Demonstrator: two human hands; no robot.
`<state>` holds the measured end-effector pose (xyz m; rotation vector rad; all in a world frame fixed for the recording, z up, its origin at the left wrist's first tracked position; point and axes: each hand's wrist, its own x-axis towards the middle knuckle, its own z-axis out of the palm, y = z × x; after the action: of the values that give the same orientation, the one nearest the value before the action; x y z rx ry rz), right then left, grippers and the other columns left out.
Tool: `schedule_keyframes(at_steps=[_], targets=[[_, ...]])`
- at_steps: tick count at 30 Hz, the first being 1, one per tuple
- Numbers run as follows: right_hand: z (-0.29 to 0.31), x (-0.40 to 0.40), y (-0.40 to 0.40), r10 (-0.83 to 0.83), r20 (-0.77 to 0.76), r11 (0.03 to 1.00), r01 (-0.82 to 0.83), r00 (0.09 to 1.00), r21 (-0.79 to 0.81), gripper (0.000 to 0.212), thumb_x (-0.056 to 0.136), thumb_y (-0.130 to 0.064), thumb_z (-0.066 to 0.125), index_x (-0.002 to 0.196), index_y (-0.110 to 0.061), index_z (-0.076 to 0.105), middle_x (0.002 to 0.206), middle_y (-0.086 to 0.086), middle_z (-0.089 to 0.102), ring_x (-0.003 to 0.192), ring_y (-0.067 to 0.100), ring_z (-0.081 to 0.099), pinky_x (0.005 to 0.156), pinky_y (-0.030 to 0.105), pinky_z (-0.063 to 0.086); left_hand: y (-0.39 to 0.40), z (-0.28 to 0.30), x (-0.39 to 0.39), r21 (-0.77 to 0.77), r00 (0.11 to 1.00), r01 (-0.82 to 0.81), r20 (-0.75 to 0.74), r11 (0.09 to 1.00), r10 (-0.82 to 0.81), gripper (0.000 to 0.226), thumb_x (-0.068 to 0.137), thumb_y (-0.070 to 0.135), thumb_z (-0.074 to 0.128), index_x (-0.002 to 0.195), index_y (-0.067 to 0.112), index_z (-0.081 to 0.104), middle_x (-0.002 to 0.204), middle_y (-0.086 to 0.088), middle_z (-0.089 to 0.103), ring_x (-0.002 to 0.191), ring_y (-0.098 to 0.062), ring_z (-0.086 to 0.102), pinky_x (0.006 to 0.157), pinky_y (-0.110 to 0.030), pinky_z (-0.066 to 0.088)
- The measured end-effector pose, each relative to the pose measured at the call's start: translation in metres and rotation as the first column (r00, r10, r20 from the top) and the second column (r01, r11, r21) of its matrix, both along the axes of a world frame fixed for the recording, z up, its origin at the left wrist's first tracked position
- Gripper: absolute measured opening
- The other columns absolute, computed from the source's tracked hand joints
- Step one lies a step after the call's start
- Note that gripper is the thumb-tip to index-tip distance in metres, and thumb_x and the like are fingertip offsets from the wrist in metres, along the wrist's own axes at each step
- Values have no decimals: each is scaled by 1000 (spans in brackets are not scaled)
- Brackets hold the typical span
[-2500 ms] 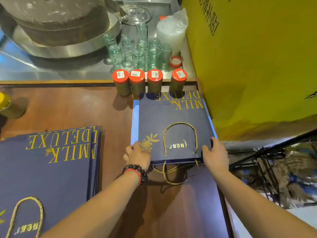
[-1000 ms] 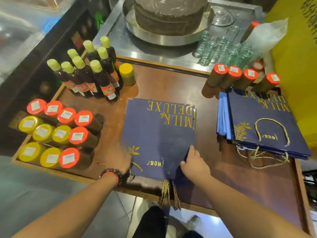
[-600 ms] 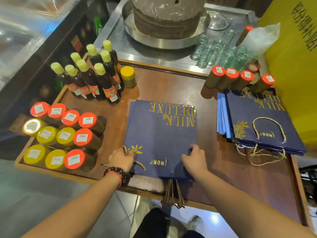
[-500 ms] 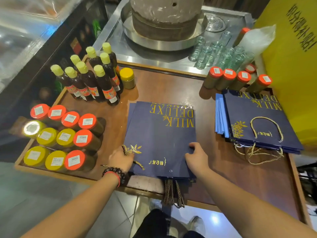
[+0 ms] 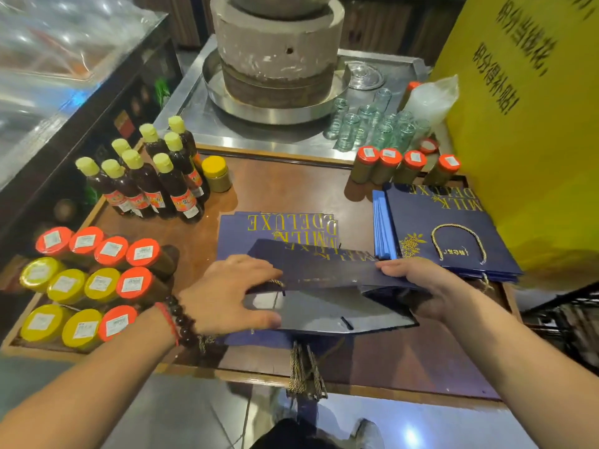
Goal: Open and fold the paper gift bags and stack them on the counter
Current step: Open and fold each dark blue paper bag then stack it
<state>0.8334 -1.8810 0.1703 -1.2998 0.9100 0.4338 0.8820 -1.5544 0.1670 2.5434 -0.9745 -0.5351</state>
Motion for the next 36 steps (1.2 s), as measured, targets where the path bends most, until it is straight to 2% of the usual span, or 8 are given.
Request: schedule_keyframes(at_steps=[3, 6, 9, 12, 15, 21, 29, 36], targets=[[14, -19, -23, -11, -31, 997, 14, 999, 81, 11, 92, -3, 58, 96, 1, 67, 84, 14, 69, 72, 23, 64, 54, 26, 56, -31, 23, -9, -45, 979, 82, 192, 996, -72, 48, 80, 63, 40, 103, 32, 68, 99, 11, 64, 98, -15, 57, 84, -39, 50], [25, -43, -56, 72, -65, 994, -67, 995, 81, 13, 90, -10, 60, 97, -5, 70, 84, 8, 64, 54, 11, 54, 31, 14, 37, -64, 40, -18, -87, 964, 44, 263, 995, -20, 44, 82, 52, 31, 85, 27, 67, 84, 7, 57, 82, -21, 60, 64, -40, 53], [33, -61, -95, 317, -167, 941, -332, 934, -71, 19, 83, -32, 63, 75, -15, 66, 61, 3, 53, 40, 9, 40, 32, 13, 24, -102, 55, -29, -109, 946, 65, 324, 992, -27, 46, 83, 49, 30, 81, 22, 68, 81, 3, 56, 77, -26, 61, 60, -40, 52], [42, -74, -129, 517, -375, 681, -635, 770, -365, 45, 62, -56, 61, 65, -12, 69, 62, 9, 67, 48, 25, 55, 46, 21, 40, -142, 65, -43, -123, 930, 121, 361, 985, -69, 41, 84, 43, 36, 77, 18, 68, 80, 2, 54, 71, -28, 59, 56, -41, 52], [62, -89, -168, 523, -360, 521, -624, 773, -583, 54, 87, -59, 49, 73, -13, 74, 80, 16, 72, 76, 34, 67, 64, 30, 47, -187, 74, -59, -123, 924, 129, 374, 984, -75, 19, 83, 28, 58, 72, 14, 66, 80, 2, 44, 68, -32, 56, 55, -41, 50], [98, -113, -211, 655, -365, 209, -623, 662, -754, 55, 98, -50, 47, 54, -18, 37, 59, 1, 38, 59, 17, 39, 53, 29, 27, -270, 76, -83, 18, 930, 106, 353, 994, -106, 17, 92, 24, 56, 91, 14, 70, 90, -4, 45, 88, -30, 56, 71, -36, 47], [90, -129, -225, 774, -211, 272, -615, 597, -740, 48, 95, -57, 47, 70, -17, 49, 67, 4, 41, 64, 19, 39, 59, 33, 24, -317, 54, -114, 25, 961, 71, 265, 997, -76, 12, 90, 18, 58, 90, 16, 70, 91, 0, 49, 88, -27, 57, 78, -38, 49], [57, -93, -168, 827, -121, 399, -725, 548, -561, 33, 105, -17, 30, 112, 1, 57, 117, 18, 59, 105, 29, 54, 96, 36, 42, -329, 40, -129, 22, 976, 51, 212, 998, -54, 20, 96, 27, 53, 107, 17, 66, 98, -4, 60, 93, -26, 58, 80, -38, 47]])
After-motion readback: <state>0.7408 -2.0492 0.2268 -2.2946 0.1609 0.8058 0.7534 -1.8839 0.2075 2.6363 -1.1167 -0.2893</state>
